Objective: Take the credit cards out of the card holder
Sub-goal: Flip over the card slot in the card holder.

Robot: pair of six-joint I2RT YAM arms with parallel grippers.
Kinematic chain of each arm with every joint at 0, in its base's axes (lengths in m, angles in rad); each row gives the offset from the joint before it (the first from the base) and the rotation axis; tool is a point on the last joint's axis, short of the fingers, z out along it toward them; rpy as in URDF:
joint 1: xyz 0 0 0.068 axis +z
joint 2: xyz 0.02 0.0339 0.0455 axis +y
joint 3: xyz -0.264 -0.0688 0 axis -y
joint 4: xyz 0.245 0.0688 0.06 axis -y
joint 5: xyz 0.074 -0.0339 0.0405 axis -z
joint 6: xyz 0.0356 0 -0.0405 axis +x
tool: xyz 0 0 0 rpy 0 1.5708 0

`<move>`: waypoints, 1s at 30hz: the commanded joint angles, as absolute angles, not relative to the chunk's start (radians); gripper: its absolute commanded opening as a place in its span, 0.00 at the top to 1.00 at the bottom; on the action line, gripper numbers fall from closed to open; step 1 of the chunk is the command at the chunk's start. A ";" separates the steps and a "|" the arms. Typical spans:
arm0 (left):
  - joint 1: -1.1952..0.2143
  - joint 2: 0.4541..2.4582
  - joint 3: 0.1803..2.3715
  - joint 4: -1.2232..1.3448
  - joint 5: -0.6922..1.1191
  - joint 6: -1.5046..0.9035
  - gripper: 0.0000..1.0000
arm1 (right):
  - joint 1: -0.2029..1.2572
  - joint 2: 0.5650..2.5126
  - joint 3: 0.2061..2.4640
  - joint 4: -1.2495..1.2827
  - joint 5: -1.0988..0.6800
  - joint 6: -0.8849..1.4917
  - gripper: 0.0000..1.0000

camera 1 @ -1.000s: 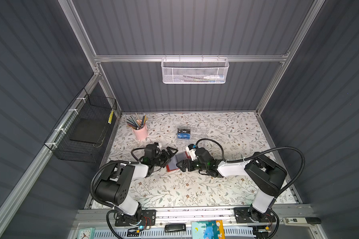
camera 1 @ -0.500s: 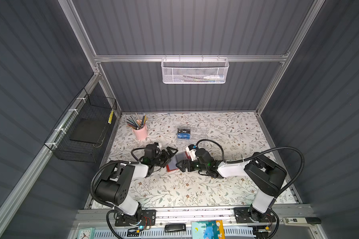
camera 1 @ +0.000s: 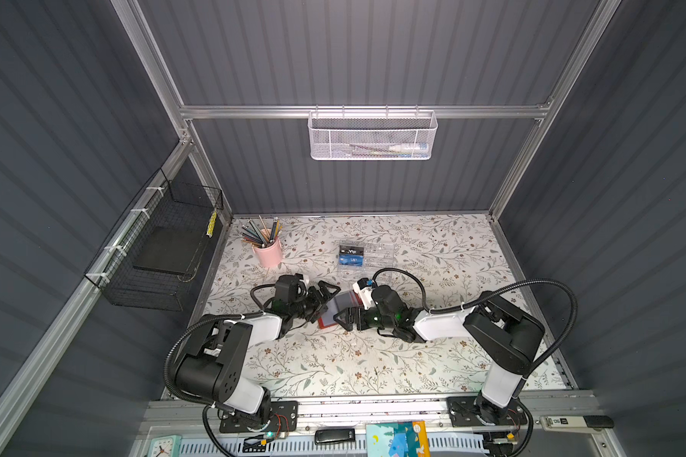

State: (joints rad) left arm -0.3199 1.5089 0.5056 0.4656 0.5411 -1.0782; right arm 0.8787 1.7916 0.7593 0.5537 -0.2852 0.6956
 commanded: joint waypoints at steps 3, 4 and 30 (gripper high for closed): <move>-0.319 1.491 0.557 0.434 0.564 -1.109 0.00 | 0.879 1.821 0.741 0.546 -0.277 0.695 0.01; -0.319 1.500 0.558 0.453 0.568 -1.121 0.00 | 0.877 1.822 0.740 0.550 -0.279 0.695 0.01; -0.396 1.696 0.598 0.645 0.535 -1.214 0.00 | 0.873 1.817 0.718 0.576 -0.281 0.700 0.01</move>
